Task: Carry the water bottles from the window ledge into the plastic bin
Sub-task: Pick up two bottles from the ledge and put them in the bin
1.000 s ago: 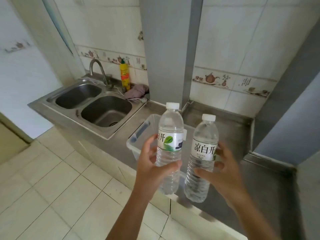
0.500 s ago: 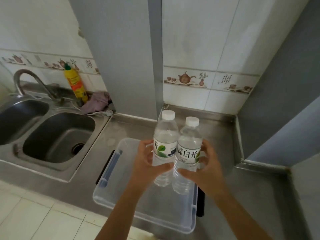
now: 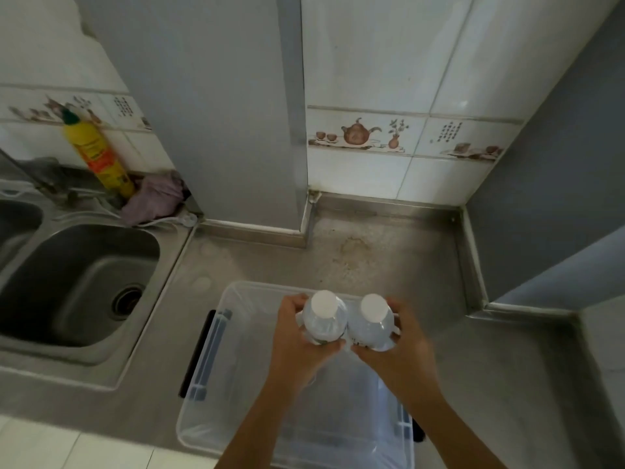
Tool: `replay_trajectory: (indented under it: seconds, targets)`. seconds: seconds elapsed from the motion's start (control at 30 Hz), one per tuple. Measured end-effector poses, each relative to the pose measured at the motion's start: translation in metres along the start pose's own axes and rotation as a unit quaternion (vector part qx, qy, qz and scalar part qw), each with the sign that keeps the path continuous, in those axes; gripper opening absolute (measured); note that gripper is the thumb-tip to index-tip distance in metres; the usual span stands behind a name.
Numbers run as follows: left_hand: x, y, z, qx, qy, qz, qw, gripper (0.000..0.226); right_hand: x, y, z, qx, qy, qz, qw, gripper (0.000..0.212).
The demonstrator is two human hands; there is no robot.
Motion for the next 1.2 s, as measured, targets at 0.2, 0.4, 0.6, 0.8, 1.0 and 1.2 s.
replay_trajectory:
  seconds: [0.2,0.4,0.6,0.8,1.0,1.2]
  targets:
    - [0.004,-0.006,-0.006,0.000,-0.001,-0.027,1.000,0.077,-0.003,0.000,0.002,-0.039,-0.004,0.030,0.999,0.054]
    - [0.008,-0.008,-0.004,0.016,-0.014,-0.055,0.998,0.077,-0.004,-0.005,-0.008,-0.028,0.009,0.037,0.999,0.031]
    - [0.003,0.000,0.010,0.071,-0.090,-0.064,0.991,0.075,-0.023,0.005,-0.027,-0.098,0.057,0.059,0.992,0.040]
    - [-0.006,0.008,0.046,0.129,-0.186,-0.049,0.973,0.076,-0.040,0.016,-0.032,-0.210,0.125,0.141,0.959,0.073]
    - [-0.022,0.014,0.093,0.228,-0.289,-0.016,0.930,0.075,-0.061,0.035,-0.032,-0.293,0.149,0.186,0.926,0.065]
    - [-0.053,-0.003,0.140,0.263,-0.405,-0.044,0.875,0.059,-0.102,0.072,-0.029,-0.323,0.135,0.254,0.901,0.042]
Point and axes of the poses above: each hand's wrist, its own x-axis towards the middle knuckle, its own y-axis out of the back of the hand, z = x × y, the point moved 9 cm from there along x, towards the middle knuckle, and after that the axes turned 5 degrees about -y, right-handed, at the moved point
